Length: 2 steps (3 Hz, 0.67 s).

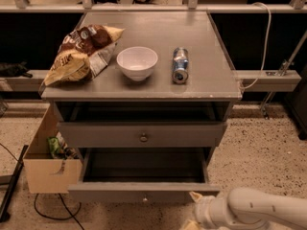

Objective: Close middle drawer

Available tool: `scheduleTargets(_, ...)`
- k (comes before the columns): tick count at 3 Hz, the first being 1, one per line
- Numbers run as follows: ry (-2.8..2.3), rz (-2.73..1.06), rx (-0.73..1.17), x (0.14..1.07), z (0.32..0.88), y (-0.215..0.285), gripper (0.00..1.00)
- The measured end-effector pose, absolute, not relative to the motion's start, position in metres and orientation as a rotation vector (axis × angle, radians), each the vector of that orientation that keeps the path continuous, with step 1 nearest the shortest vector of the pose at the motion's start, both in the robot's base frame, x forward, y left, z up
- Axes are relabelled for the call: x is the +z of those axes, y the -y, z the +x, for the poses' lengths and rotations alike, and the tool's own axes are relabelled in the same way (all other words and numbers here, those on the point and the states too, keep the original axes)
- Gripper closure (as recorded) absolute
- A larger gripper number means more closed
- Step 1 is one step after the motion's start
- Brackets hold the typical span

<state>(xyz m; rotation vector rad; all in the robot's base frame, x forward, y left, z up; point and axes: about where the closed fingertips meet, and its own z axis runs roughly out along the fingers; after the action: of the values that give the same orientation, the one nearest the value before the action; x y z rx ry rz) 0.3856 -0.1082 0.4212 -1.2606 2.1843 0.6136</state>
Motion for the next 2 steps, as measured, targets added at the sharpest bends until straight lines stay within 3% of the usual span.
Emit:
scheduleTargets(1, -2.183, -1.264, 0.612, 0.421, 0.387, 0.109, 0.27)
scheduleTargets(2, -2.154, -1.325, 0.594, 0.42, 0.438, 0.098, 0.5)
